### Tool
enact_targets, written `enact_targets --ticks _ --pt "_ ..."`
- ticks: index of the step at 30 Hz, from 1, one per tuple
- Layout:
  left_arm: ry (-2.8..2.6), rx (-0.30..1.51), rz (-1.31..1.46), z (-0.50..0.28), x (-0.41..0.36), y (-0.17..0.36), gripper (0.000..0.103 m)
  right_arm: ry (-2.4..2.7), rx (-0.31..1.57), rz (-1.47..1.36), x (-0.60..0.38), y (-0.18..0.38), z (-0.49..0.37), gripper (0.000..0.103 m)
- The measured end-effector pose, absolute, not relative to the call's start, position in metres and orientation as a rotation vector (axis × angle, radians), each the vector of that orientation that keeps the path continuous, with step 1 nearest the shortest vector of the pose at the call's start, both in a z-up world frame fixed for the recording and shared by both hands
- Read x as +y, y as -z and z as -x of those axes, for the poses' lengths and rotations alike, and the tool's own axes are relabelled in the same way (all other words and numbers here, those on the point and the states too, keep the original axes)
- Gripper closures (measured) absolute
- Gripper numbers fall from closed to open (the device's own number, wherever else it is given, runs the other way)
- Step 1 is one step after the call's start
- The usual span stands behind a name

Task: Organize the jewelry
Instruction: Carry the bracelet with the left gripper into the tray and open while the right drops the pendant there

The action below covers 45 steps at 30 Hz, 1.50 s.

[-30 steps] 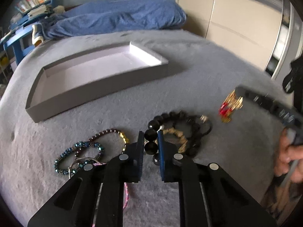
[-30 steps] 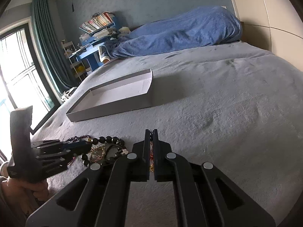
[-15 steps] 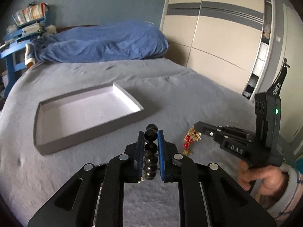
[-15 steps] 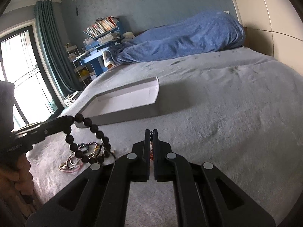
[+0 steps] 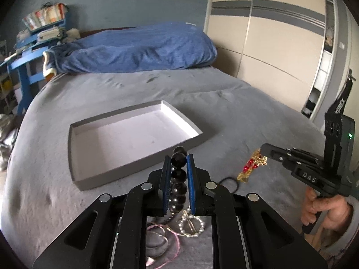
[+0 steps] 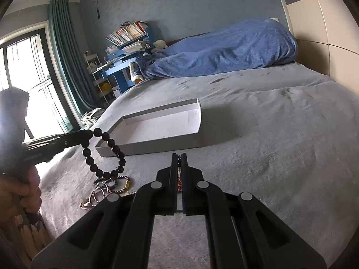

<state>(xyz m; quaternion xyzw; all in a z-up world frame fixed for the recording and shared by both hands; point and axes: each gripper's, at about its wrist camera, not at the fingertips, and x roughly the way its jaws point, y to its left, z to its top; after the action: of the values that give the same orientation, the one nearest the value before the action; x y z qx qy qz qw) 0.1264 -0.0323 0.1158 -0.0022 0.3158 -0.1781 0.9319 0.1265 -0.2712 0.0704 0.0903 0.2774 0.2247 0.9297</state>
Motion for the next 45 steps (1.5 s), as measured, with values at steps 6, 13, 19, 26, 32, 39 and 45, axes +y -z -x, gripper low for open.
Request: enact_targets --ticks 6,13,19,26,32,39,45 --pt "0.345 0.631 0.053 -0.141 -0.012 -0.128 0.088 -0.506 0.543 -0.195 -0.261 -0.095 -0.139 0.101" --pt "0.291 0.613 0.075 -0.17 0.012 -0.135 0.088 -0.568 0.544 -0.178 -0.234 -0.112 -0.168 0.101" --pt "0.256 0.591 0.116 -0.194 0.03 -0.134 0.088 -0.59 0.522 -0.169 -0.211 -0.127 -0.198 0.101" --pt "0.255 0.618 0.166 -0.221 0.042 -0.118 0.088 -0.608 0.532 -0.16 -0.188 -0.128 -0.237 0.101" --pt "0.261 0.681 0.198 -0.238 0.045 -0.095 0.088 -0.637 0.611 -0.126 -0.16 -0.102 -0.258 0.101" --pt "0.174 0.798 0.175 -0.249 0.057 -0.061 0.088 -0.587 0.762 -0.133 -0.164 -0.053 -0.286 0.101" --pt "0.085 0.863 0.146 -0.249 0.071 -0.043 0.088 -0.517 0.836 -0.159 -0.182 -0.027 -0.296 0.101"
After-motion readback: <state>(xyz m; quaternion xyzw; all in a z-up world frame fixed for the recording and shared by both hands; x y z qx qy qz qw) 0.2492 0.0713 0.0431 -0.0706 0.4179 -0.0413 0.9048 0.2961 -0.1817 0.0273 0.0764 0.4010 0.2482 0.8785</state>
